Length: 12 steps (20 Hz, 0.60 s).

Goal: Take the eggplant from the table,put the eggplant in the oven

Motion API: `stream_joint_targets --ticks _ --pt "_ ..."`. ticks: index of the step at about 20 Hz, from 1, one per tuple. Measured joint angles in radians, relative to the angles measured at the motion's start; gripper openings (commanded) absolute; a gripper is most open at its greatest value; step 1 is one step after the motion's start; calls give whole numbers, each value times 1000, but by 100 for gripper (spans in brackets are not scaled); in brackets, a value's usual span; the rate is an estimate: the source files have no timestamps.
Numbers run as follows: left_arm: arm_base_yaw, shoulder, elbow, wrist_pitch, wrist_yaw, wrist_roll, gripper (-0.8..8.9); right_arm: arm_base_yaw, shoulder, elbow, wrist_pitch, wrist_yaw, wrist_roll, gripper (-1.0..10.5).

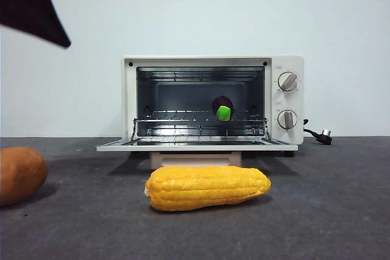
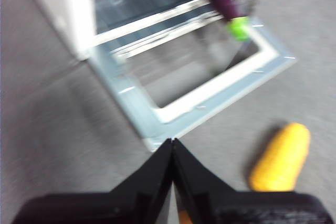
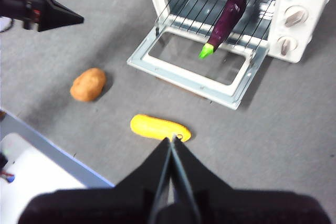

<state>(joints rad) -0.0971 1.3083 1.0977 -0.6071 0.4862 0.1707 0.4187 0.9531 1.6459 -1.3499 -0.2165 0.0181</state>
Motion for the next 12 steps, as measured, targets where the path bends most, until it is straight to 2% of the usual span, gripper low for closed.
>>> stream_joint_targets --ticks 4,8,12 --pt "68 140 0 50 62 -20 -6 0 -69 0 -2 34 0 -12" --pt "74 268 0 124 112 -35 -6 0 -115 0 -2 35 9 -12" --pt "74 386 0 185 117 -52 -6 0 -116 0 -2 34 27 -12"
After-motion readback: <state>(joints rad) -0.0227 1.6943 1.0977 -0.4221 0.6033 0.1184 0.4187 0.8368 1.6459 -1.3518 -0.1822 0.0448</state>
